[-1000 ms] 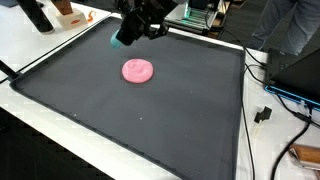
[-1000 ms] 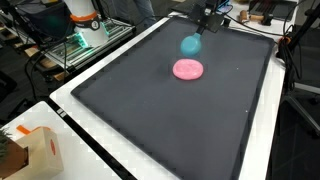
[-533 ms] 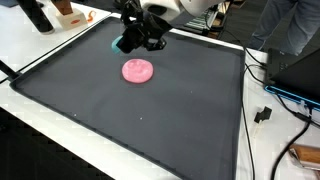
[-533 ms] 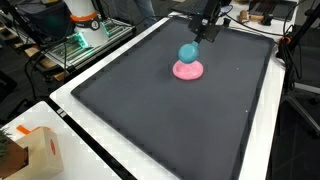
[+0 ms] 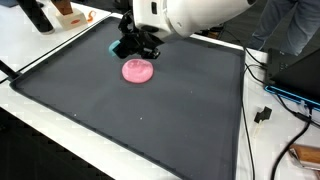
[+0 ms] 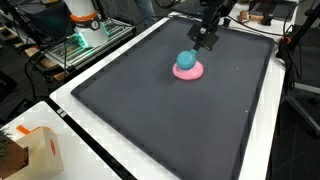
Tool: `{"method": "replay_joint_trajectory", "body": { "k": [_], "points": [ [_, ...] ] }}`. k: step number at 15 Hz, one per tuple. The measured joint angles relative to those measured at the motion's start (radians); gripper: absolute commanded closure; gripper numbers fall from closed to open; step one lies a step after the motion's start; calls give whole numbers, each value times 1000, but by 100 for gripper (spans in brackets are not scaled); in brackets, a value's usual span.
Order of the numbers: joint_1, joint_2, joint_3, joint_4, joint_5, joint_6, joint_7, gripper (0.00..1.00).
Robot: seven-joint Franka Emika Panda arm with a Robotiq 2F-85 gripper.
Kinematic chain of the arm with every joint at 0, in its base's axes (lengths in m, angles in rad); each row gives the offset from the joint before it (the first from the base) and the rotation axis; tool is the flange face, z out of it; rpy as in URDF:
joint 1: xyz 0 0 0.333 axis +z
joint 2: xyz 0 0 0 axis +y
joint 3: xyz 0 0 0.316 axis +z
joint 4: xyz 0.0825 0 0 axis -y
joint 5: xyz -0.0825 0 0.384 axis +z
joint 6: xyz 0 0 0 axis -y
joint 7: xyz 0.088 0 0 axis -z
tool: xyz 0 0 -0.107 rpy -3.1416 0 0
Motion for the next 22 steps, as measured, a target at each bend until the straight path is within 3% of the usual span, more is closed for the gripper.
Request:
{"method": "replay_joint_trajectory", "body": {
  "k": [15,22],
  "points": [
    [-28,32,-8,88,44,-16,-25,75],
    [-70,-23,-7,120,189,7,-208,75]
  ]
}}
